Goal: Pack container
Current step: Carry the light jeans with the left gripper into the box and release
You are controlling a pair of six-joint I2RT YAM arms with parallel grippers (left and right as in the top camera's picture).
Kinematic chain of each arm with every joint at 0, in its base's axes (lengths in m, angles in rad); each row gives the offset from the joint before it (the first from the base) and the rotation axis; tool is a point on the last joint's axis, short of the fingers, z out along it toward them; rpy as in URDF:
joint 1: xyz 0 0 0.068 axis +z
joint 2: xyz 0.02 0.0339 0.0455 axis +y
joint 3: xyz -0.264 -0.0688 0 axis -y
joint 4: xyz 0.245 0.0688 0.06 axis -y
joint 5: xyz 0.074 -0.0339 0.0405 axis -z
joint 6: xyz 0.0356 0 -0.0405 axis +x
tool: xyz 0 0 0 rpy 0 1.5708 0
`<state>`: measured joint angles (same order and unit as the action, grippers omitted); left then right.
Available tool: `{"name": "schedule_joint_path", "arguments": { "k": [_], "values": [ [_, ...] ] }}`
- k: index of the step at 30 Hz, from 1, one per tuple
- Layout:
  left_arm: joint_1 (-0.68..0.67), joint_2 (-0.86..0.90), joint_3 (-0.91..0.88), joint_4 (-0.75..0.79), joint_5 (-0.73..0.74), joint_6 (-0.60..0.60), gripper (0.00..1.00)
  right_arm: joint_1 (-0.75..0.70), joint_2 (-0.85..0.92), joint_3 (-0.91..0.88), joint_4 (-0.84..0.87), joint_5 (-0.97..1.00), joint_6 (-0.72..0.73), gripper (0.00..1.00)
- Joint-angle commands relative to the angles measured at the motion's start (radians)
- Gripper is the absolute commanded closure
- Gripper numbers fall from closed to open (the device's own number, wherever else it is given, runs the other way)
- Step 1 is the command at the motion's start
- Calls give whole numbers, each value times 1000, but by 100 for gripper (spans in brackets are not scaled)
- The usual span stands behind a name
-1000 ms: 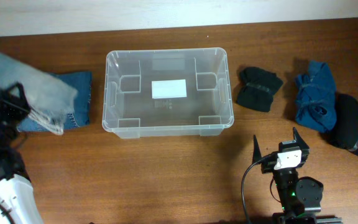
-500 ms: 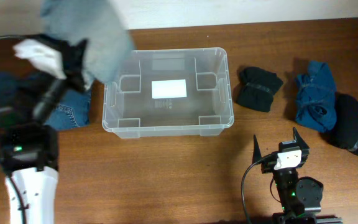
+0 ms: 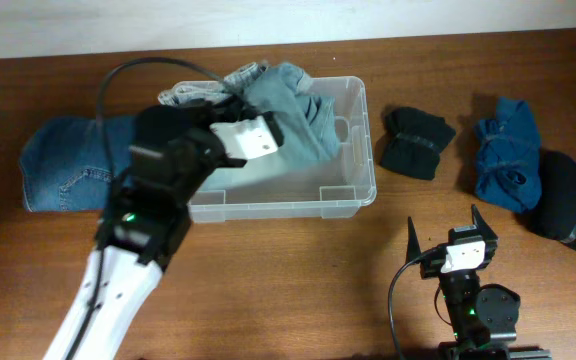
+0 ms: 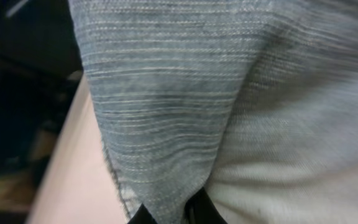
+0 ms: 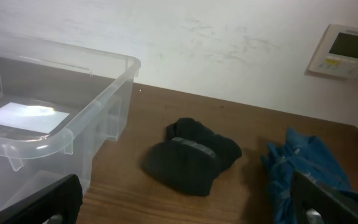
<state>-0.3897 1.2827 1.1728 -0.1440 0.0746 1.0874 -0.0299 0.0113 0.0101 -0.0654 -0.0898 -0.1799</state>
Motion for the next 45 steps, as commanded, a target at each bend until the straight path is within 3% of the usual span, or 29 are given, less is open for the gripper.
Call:
{"name": "schedule_joint_path", "arguments": {
  "k": [1, 6, 14, 26, 40, 45],
  "values": [
    [-32, 41, 41, 100, -209, 145, 99, 3, -6, -5, -6, 9, 4, 2],
    [-35, 111, 41, 197, -222, 203, 99, 3, -6, -5, -6, 9, 4, 1],
    [-35, 232, 41, 187, -248, 437, 99, 3, -6, -5, -6, 9, 4, 2],
    [-35, 345, 41, 193, -224, 611, 100, 3, -6, -5, -6, 9, 4, 2],
    [-40, 452, 41, 190, -227, 690, 100, 3, -6, -5, -6, 9, 4, 2],
    [-106, 445, 41, 142, -377, 649, 99, 3, -6, -5, -6, 9, 4, 2]
  ]
}}
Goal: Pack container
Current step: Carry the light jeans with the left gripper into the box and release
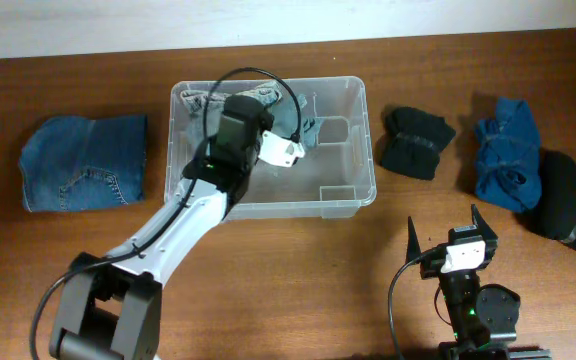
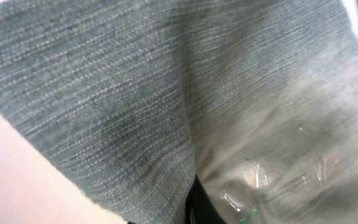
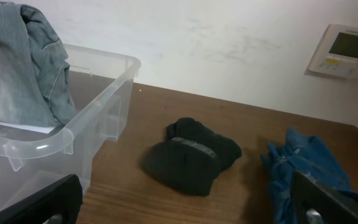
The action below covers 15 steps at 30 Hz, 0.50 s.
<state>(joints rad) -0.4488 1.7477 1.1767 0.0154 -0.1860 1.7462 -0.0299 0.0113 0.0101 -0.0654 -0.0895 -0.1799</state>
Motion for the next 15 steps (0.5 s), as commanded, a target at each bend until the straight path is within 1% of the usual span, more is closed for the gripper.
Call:
{"name": "schedule_joint_path", "arguments": {
  "k": [1, 4, 5, 6, 7, 8, 11, 14, 15],
  "values": [
    [-72, -28, 37, -41, -151, -65, 99, 3, -6, -5, -6, 8, 4, 2],
    [-93, -58, 37, -86, -146, -173, 99, 3, -6, -5, -6, 8, 4, 2],
    [-99, -69, 37, -99, -147, -210, 85, 3, -6, -5, -6, 8, 4, 2],
    [-105, -90, 37, -113, -147, -264, 38, 3, -6, -5, -6, 8, 4, 1],
    [-108, -106, 37, -121, -148, -307, 1, 3, -6, -5, -6, 8, 4, 2],
    [-111, -124, 37, -127, -148, -350, 1, 3, -6, -5, -6, 8, 4, 2],
    [-116, -196, 37, -133, -148, -532, 1, 3, -6, -5, -6, 8, 4, 2],
    [-116, -285, 37, -147, -147, -767, 1, 3, -6, -5, -6, 8, 4, 2],
    [-116, -328, 37, -169, -146, -894, 0, 3, -6, -5, -6, 8, 4, 2]
  ]
}}
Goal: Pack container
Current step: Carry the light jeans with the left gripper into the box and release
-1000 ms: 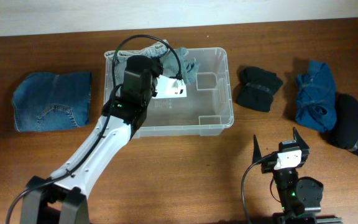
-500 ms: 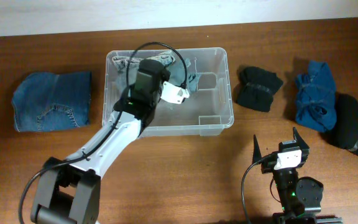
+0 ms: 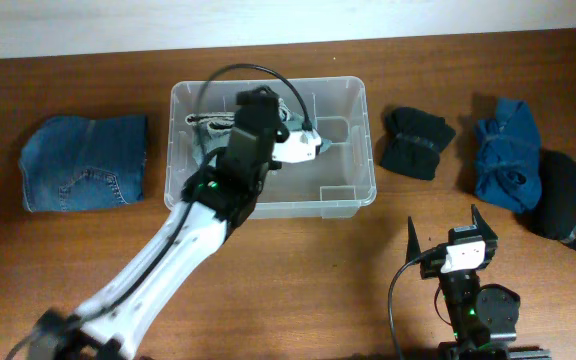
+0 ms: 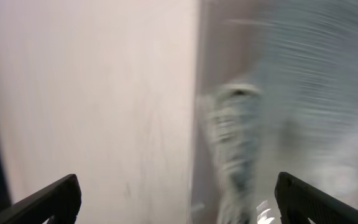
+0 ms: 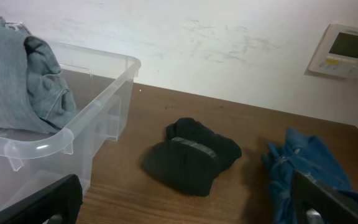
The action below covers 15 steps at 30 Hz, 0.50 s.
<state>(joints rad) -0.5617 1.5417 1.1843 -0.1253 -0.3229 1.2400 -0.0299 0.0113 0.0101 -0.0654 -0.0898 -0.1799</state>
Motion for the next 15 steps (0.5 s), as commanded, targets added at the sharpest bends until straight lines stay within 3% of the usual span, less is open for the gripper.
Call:
{"name": "schedule_joint_path", "arguments": {
  "k": [1, 4, 8, 11, 15],
  "values": [
    [-3, -148, 29, -50, -2, -468, 1, 3, -6, -5, -6, 9, 4, 2],
    [-1, -222, 29, -134, 143, -708, 1, 3, -6, -5, -6, 9, 4, 2],
    [28, -208, 28, -171, 383, -789, 1, 3, -6, -5, -6, 9, 4, 2],
    [52, -149, 28, -172, 391, -806, 1, 3, -6, -5, -6, 9, 4, 2],
    [139, -81, 29, -190, 392, -1052, 0, 3, -6, -5, -6, 9, 4, 2]
  ]
}}
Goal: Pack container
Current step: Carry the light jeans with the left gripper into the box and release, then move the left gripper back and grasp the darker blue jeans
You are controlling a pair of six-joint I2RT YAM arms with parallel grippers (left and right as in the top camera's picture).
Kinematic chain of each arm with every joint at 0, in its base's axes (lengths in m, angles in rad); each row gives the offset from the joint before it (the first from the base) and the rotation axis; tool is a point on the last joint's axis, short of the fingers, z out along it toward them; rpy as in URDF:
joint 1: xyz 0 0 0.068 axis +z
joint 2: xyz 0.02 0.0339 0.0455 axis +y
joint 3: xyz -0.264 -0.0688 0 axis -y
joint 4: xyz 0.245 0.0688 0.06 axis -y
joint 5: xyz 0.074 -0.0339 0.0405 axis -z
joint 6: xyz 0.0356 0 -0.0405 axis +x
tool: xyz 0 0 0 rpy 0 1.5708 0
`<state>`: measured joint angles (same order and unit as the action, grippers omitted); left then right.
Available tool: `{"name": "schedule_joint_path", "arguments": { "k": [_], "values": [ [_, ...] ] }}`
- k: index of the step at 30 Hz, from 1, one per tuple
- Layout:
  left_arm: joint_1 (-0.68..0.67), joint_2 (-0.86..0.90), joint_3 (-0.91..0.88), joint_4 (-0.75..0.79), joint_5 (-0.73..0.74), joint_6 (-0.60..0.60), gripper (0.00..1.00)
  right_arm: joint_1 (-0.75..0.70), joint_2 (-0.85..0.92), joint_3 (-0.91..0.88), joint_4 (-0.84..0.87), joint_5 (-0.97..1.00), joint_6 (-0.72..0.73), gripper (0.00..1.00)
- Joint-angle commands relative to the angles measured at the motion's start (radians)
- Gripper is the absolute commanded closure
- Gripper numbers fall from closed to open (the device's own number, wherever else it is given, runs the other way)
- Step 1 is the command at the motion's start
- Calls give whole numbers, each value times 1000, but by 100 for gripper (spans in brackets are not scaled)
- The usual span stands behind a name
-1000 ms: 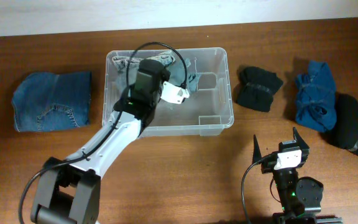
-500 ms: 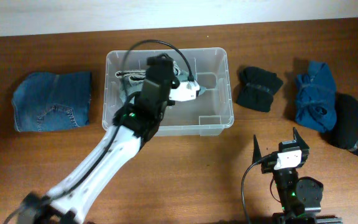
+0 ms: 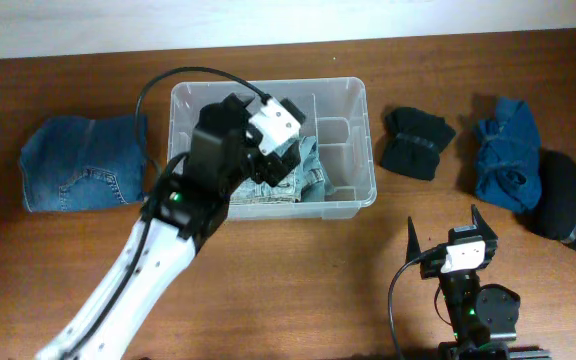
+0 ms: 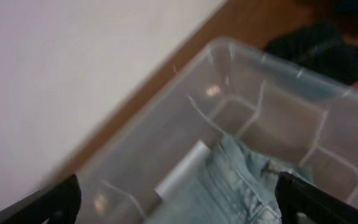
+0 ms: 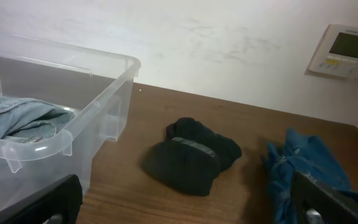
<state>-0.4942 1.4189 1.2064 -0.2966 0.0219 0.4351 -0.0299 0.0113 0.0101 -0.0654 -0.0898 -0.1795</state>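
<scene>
Light grey-blue jeans [image 3: 280, 186] lie crumpled on the floor of the clear plastic container [image 3: 268, 89], and show in the left wrist view as jeans [image 4: 244, 186] inside the container [image 4: 278, 62]. My left gripper [image 3: 280, 158] hovers above them, open and empty; in its own view the left gripper [image 4: 179, 200] has its fingertips far apart. My right gripper [image 3: 444, 224] rests open near the front edge, to the right of the container [image 5: 55, 142]; in its wrist view the right gripper [image 5: 185, 205] holds nothing.
Folded blue jeans [image 3: 83, 160] lie left of the container. To its right are a black garment [image 3: 416, 141], a blue garment [image 3: 506, 150] and another black garment [image 3: 566, 202]. The right wrist view shows the black garment [image 5: 194, 155] and the blue garment [image 5: 303, 169] ahead.
My left gripper, still open, has drawn up and back from the jeans. The jeans now lie spread on the container's floor instead of bunched at its back left. The right arm is unchanged.
My left gripper held the grey jeans, shut on them, above the container's back edge. Then it was low inside the container, still shut on them. Then it stood open with the jeans loose beside it. Now the jeans lie in the container, free of the gripper.
</scene>
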Motion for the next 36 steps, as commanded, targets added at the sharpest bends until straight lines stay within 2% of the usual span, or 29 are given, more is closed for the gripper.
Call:
{"name": "schedule_joint_path", "arguments": {
  "k": [1, 3, 5, 11, 17, 19, 25, 36],
  "values": [
    [92, 40, 9, -26, 51, -286, 0, 3, -6, -5, -6, 9, 3, 2],
    [172, 25, 30, -65, 85, -383, 0, 3, -6, -5, -6, 9, 3, 1],
    [266, 7, 62, -118, 135, -430, 0, 3, -6, -5, -6, 9, 3, 2],
    [595, -79, 124, -264, 173, -480, 0, 3, -6, -5, -6, 9, 3, 2],
    [892, -63, 112, -420, 186, -776, 0, 3, -6, -5, -6, 9, 3, 2],
    [965, -51, 92, -422, 245, -806, 0, 3, -6, -5, -6, 9, 3, 2],
    [1105, -33, -48, -312, 324, -946, 0, 3, -6, -5, -6, 9, 3, 2],
    [1110, -27, -382, 126, 322, -1179, 0, 3, -6, -5, -6, 9, 3, 2]
  ]
}}
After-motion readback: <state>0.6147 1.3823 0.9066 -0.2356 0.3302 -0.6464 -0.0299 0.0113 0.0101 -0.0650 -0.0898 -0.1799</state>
